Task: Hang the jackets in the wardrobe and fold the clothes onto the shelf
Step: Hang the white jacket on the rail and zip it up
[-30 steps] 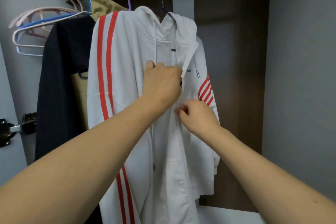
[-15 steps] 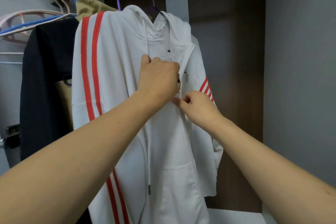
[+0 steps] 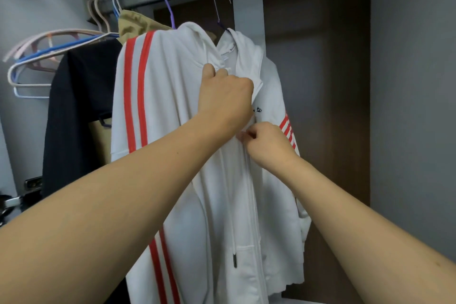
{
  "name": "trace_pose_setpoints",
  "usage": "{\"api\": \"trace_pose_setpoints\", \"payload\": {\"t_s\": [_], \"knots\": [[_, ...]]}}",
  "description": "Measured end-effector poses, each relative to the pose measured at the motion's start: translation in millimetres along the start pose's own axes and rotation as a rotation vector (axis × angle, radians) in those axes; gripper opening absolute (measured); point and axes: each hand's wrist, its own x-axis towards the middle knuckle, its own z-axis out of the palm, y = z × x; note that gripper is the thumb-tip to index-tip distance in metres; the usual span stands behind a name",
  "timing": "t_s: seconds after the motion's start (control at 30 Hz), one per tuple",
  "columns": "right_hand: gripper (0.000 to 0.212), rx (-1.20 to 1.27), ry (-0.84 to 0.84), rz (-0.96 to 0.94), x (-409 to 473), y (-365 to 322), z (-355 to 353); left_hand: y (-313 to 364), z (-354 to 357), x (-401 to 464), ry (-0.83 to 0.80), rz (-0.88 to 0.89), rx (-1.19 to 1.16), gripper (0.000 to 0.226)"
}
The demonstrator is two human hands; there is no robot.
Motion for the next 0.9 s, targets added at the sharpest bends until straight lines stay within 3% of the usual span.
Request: {"api": "trace_pose_setpoints", "payload": {"t_s": [0.1,0.2,0.33,0.5,0.9], "knots": [[0.049,-0.027,-0.056,0.030,4,-4,-6,-7,-1,3,0.017,-0.048,0.011,0.015],[0.046,-0.009,0.000,0.006,8,-13,-12,-11,-3,6,0.017,-0.036,-0.011,0.008],[0.045,-0.072,-0.002,0.007,8,-19,-11,-13,-12,22,0.026,0.017,0.065,0.017],[0.043,-0.168,-0.061,0.064,10,-26,-19,-29,-26,55,0.119,-0.138,0.053,0.011],[0.047,-0.179,-0.094,0.078,3,-31,-20,-44,-33,49,0.180,-0.121,0.032,0.010]]}}
